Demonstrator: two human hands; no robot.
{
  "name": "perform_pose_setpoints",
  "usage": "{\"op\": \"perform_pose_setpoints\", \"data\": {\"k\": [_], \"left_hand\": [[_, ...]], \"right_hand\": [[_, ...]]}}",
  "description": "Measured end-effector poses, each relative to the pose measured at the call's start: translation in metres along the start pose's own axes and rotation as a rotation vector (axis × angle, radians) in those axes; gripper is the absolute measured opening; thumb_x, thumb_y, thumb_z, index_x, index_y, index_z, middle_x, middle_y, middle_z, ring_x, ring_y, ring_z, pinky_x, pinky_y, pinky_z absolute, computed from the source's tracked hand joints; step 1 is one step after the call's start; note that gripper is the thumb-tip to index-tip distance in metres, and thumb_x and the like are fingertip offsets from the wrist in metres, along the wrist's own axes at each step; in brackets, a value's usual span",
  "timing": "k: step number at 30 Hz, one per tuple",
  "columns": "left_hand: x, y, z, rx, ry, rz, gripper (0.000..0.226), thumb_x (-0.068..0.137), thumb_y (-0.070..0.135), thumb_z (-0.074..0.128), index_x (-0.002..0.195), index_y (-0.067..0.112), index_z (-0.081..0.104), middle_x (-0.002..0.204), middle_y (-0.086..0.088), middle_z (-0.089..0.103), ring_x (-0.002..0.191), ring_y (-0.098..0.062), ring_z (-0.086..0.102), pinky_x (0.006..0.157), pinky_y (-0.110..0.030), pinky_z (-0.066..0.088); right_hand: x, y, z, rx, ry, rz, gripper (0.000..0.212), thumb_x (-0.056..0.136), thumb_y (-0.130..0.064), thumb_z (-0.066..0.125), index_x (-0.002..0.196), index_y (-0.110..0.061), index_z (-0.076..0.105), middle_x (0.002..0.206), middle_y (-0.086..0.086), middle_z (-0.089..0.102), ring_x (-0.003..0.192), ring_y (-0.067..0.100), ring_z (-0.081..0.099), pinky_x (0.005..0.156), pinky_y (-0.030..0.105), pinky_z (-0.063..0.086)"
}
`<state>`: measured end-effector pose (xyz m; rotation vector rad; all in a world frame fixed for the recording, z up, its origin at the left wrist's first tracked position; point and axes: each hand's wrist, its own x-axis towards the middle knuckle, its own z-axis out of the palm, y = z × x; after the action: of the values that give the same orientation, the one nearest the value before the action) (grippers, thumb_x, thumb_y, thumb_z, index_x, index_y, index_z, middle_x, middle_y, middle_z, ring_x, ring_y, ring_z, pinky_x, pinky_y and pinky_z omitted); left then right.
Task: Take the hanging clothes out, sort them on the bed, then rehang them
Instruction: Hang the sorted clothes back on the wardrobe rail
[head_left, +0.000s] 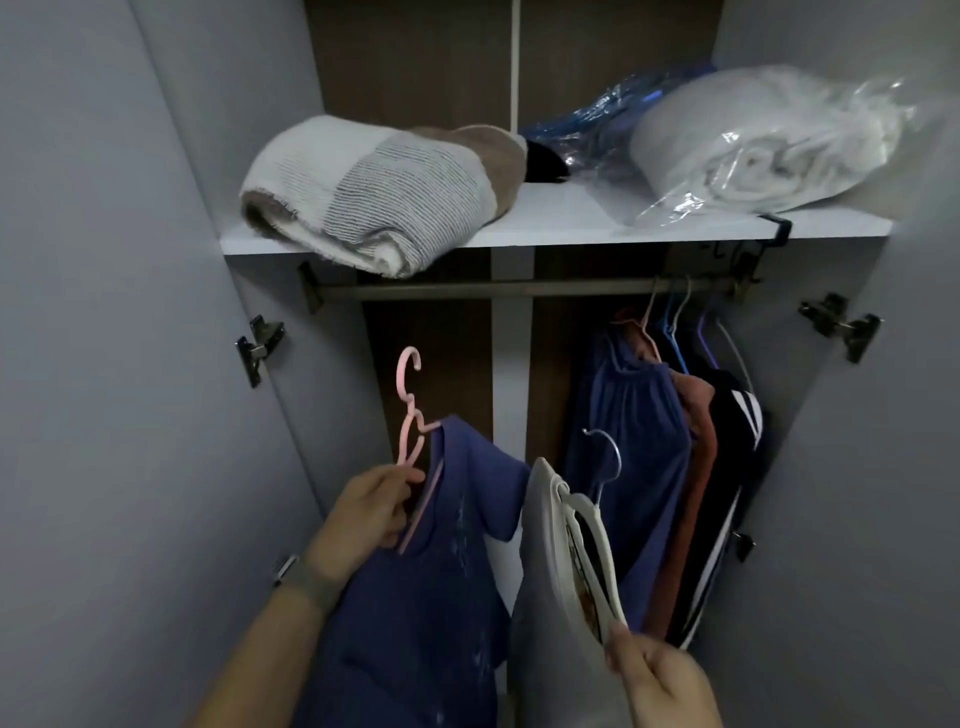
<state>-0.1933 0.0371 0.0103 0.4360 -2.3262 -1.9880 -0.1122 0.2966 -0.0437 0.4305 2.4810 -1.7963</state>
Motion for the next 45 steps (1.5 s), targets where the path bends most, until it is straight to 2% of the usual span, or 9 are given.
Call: {"op": "perform_pose_setpoints", "data": {"k": [6, 11, 15, 20, 23, 27, 32, 39, 45], "left_hand": [[0.135, 0.029, -0.03, 0.084, 0.223, 0.07, 0.025, 0.098, 0.009, 0.039, 0.098, 0.0, 0.063, 0.051, -0.002, 0.048, 0.045, -0.016, 0.043, 0.045, -0.022, 0.035], [0.238, 0.038, -0.053, 0.162, 0.441, 0.084, 0.03, 0.097, 0.016, 0.044, 0.097, -0.004, 0.066, 0.104, -0.04, 0.059, 0.099, -0.052, 0.055, 0.08, -0.048, 0.048], [0.286, 0.045, -0.068, 0.18, 0.514, 0.042, 0.036, 0.095, 0.022, 0.05, 0.102, -0.01, 0.064, 0.105, -0.033, 0.063, 0.101, -0.045, 0.059, 0.075, -0.042, 0.046], [0.305, 0.019, -0.085, 0.31, 0.473, -0.125, 0.038, 0.093, 0.029, 0.053, 0.103, -0.006, 0.062, 0.101, -0.021, 0.062, 0.08, -0.026, 0.057, 0.077, -0.034, 0.044], [0.305, 0.012, -0.091, 0.362, 0.463, -0.152, 0.044, 0.094, 0.032, 0.047, 0.116, -0.005, 0.059, 0.118, -0.027, 0.059, 0.106, -0.035, 0.057, 0.091, -0.037, 0.042], [0.31, 0.001, -0.108, 0.378, 0.457, -0.156, 0.06, 0.085, 0.057, 0.046, 0.099, 0.004, 0.068, 0.11, -0.02, 0.065, 0.101, -0.032, 0.06, 0.092, -0.038, 0.048], [0.298, 0.009, -0.102, 0.418, 0.432, -0.132, 0.035, 0.095, 0.023, 0.047, 0.102, -0.007, 0.063, 0.109, -0.025, 0.063, 0.103, -0.036, 0.058, 0.083, -0.033, 0.045], [0.274, 0.008, -0.085, 0.436, 0.521, -0.001, 0.018, 0.089, -0.002, 0.043, 0.093, -0.011, 0.058, 0.099, -0.027, 0.062, 0.095, -0.039, 0.059, 0.075, -0.035, 0.045], [0.189, 0.0, -0.06, 0.186, 0.612, 0.23, 0.024, 0.088, -0.002, 0.048, 0.108, 0.003, 0.061, 0.104, -0.008, 0.064, 0.094, -0.02, 0.061, 0.078, -0.02, 0.047]], "right_hand": [[0.085, -0.038, 0.02, -0.018, -0.128, -0.118, 0.047, 0.093, -0.024, 0.056, 0.048, -0.011, 0.056, 0.041, -0.008, 0.053, 0.05, 0.0, 0.05, 0.052, 0.005, 0.034], [0.145, -0.059, 0.017, -0.086, -0.217, -0.207, 0.049, 0.095, -0.023, 0.053, 0.046, -0.017, 0.051, 0.041, -0.008, 0.049, 0.044, -0.005, 0.047, 0.052, 0.008, 0.035], [0.176, -0.074, 0.018, -0.097, -0.307, -0.223, 0.052, 0.096, -0.021, 0.052, 0.044, -0.019, 0.048, 0.04, -0.009, 0.047, 0.042, -0.003, 0.045, 0.05, 0.011, 0.034], [0.199, -0.076, 0.025, -0.161, -0.354, -0.203, 0.052, 0.095, -0.026, 0.053, 0.043, -0.02, 0.049, 0.044, -0.008, 0.051, 0.045, -0.003, 0.047, 0.052, 0.01, 0.035], [0.201, -0.076, 0.036, -0.172, -0.358, -0.159, 0.049, 0.094, -0.029, 0.054, 0.046, -0.019, 0.051, 0.048, -0.005, 0.055, 0.049, -0.003, 0.052, 0.054, 0.01, 0.037], [0.2, -0.077, 0.057, -0.181, -0.363, -0.133, 0.049, 0.095, -0.028, 0.053, 0.048, -0.015, 0.05, 0.048, -0.004, 0.05, 0.046, 0.0, 0.047, 0.051, 0.013, 0.034], [0.196, -0.087, 0.084, -0.14, -0.38, -0.103, 0.048, 0.095, -0.029, 0.053, 0.049, -0.015, 0.048, 0.055, 0.002, 0.052, 0.06, 0.011, 0.053, 0.058, 0.016, 0.036], [0.195, -0.116, 0.114, -0.115, -0.435, -0.161, 0.048, 0.096, -0.028, 0.05, 0.051, -0.014, 0.041, 0.047, 0.001, 0.042, 0.047, 0.01, 0.043, 0.054, 0.022, 0.034], [0.216, -0.163, 0.183, -0.188, -0.406, -0.365, 0.042, 0.097, -0.023, 0.043, 0.058, -0.01, 0.046, 0.051, 0.004, 0.041, 0.047, 0.012, 0.042, 0.046, 0.025, 0.029]]}}
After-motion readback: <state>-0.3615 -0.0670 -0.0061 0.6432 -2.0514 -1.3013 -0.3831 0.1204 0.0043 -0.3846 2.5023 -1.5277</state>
